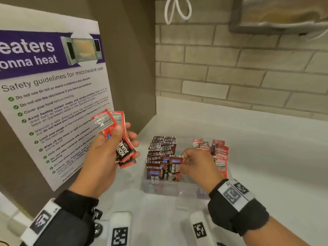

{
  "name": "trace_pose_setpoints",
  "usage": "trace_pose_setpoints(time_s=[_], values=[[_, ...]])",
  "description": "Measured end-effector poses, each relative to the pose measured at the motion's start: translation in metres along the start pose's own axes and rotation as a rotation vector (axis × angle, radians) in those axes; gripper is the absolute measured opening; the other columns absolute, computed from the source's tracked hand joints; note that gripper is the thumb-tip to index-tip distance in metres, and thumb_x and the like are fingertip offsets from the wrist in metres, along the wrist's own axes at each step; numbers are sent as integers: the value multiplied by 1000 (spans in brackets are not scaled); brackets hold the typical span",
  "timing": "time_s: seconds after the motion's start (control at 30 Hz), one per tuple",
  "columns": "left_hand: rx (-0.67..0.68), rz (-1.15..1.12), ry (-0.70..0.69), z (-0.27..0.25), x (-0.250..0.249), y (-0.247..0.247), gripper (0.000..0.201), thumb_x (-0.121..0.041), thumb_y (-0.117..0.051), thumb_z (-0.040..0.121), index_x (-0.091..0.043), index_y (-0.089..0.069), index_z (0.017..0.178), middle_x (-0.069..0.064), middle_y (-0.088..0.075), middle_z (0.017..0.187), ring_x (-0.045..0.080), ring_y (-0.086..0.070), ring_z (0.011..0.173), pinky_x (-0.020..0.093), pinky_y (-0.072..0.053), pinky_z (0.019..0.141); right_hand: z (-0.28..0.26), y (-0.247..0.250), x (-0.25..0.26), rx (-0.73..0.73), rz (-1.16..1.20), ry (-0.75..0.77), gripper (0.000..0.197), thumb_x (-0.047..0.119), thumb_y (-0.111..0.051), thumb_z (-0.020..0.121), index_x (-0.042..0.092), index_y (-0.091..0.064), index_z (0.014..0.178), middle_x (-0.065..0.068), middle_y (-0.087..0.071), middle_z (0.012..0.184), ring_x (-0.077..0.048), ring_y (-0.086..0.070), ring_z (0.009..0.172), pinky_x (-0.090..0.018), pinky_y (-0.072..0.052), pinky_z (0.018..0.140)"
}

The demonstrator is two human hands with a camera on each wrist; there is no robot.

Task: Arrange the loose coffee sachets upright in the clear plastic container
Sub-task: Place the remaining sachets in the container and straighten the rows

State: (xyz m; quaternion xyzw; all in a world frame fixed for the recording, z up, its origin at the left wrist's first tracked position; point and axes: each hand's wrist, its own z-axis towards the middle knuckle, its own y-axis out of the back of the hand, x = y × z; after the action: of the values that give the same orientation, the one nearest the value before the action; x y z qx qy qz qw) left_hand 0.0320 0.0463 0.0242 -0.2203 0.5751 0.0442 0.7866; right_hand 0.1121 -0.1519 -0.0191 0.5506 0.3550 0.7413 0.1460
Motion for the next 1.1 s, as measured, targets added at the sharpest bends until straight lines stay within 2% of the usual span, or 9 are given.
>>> trace_pose_setpoints(time_s=[0.1,0.27,0.37,0.47,0.6,0.73,0.9,0.97,1.1], values=[[-7,12,28,-5,6,3,29,-37,-50,84,-17,-62,101,-2,-68,74,11,-67,66,33,-60,60,3,-8,1,18,-38,26,30,4,-69,77,21,-49,63,7,-53,64,1,-45,56,-5,-38,53],[-15,18,44,-8,11,7,39,-45,-56,76,-16,-62,102,0,-69,76,13,-68,68,33,-59,59,8,-13,4,-31,-49,53,39,1,-66,78,26,-42,59,10,-50,61,2,-43,55,-5,-37,53],[-20,13,53,-8,12,8,45,-47,-59,69,-16,-63,101,1,-69,76,14,-68,68,34,-59,60,8,-17,3,-14,-37,48,33,1,-66,78,22,-46,63,10,-50,62,2,-45,55,-5,-37,51],[-25,-6,74,-9,16,9,46,-48,-60,67,-16,-63,100,2,-69,76,14,-68,68,34,-59,59,8,-17,3,32,-10,34,21,-1,-66,77,14,-51,74,8,-53,64,0,-49,56,-5,-39,50],[-26,-28,105,-11,20,8,39,-44,-57,75,-16,-63,101,2,-68,75,13,-67,66,33,-59,58,6,-13,3,69,-3,4,25,0,-68,76,12,-47,84,-1,-61,73,-5,-52,58,-5,-38,48],[-21,-44,138,-11,21,5,27,-35,-48,90,-15,-61,101,2,-66,73,12,-65,59,29,-56,52,5,-9,4,79,-16,-5,30,5,-70,77,14,-44,89,-5,-64,80,-10,-55,64,-13,-38,53],[13,-56,167,-12,21,1,40,-44,-56,79,-12,-61,103,2,-64,72,13,-63,57,26,-52,48,3,-5,8,76,9,1,29,13,-72,78,12,-47,93,4,-58,73,-3,-50,57,-12,-36,50],[21,-71,179,-12,21,0,38,-42,-55,81,-12,-61,103,1,-64,71,13,-63,57,26,-53,48,2,-3,10,73,-7,5,30,14,-72,79,15,-45,93,9,-53,73,0,-46,57,-11,-35,48],[21,-89,208,-9,17,-4,32,-37,-56,80,-12,-60,100,1,-63,67,11,-63,56,26,-53,47,-4,11,26,-60,52,93,27,21,-71,80,22,-46,90,9,-50,83,0,-44,65,-12,-35,55]])
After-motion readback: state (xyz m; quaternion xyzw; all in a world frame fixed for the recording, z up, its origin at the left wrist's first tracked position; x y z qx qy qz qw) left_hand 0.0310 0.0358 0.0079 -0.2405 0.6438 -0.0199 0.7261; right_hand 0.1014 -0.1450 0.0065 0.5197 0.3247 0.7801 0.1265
